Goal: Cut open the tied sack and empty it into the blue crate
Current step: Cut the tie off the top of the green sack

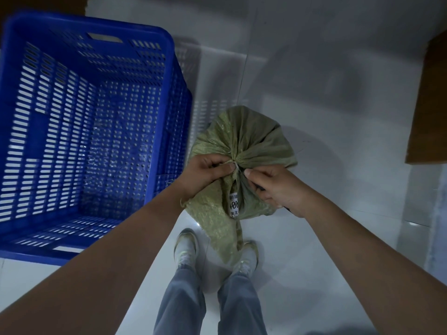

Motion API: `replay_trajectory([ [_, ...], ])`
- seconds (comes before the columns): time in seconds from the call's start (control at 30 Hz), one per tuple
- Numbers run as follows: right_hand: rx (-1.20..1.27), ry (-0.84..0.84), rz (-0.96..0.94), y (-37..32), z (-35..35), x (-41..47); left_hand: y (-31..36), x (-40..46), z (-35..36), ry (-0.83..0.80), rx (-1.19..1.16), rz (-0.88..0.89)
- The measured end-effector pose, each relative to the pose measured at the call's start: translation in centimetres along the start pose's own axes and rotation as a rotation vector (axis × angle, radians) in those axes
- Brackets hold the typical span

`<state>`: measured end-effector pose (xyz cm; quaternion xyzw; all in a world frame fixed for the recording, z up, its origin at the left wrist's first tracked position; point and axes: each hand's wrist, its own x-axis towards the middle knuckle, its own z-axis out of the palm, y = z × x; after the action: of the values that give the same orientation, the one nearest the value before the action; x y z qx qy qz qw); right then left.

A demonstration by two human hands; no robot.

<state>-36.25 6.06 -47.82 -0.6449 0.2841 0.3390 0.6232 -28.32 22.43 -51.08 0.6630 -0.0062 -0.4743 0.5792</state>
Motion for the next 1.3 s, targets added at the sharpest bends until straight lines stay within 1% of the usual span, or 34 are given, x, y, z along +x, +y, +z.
replay_trajectory([
  [0.17, -0.042, 0.017, -0.095, -0.2, -0.3, 0.6, 0.4, 0.2, -0.5, -0.023, 0.003, -0.021],
  [0.27, -0.162, 0.05, -0.164, 0.0, -0.5, 0.9, 0.7, 0.4, -1.0, -0.042, 0.053, -0.03],
  [0.33, -0.182, 0.051, -0.177, 0.2, -0.6, 0.9, 0.8, 0.5, -1.1, -0.055, 0.08, -0.032],
  [0.6, -0.015, -0.014, -0.086, -0.4, -0.4, 0.2, 0.4, 0.3, -0.4, 0.021, 0.065, 0.061],
  [0.73, 0.033, 0.009, -0.06, -0.2, -0.4, -0.4, 0.0, 0.3, 0.3, 0.059, 0.094, 0.107],
  [0.9, 0.063, 0.061, -0.084, -0.2, 0.2, -0.8, -0.1, 0.3, 0.6, 0.13, 0.175, 0.157],
  [1.0, 0.109, 0.087, -0.083, -0.1, 0.6, -1.0, 0.0, 0.0, 1.2, 0.168, 0.159, 0.173],
  [1.13, 0.15, 0.119, -0.07, -0.4, 0.9, -1.9, 0.1, -0.2, 2.1, 0.203, 0.209, 0.194],
  [1.17, 0.155, 0.104, -0.094, -1.0, 1.2, -2.4, 0.0, -0.1, 2.1, 0.227, 0.247, 0.187],
  [1.23, 0.2, 0.024, -0.212, -3.2, 2.2, -3.1, -0.7, 0.0, 1.6, 0.296, 0.312, 0.109],
  [1.27, 0.209, -0.013, -0.27, -4.5, 2.8, -2.9, -1.2, -0.2, 1.3, 0.334, 0.285, 0.072],
  [1.3, 0.216, -0.014, -0.301, -5.5, 3.0, -2.6, -1.7, -0.7, 1.3, 0.357, 0.255, 0.057],
])
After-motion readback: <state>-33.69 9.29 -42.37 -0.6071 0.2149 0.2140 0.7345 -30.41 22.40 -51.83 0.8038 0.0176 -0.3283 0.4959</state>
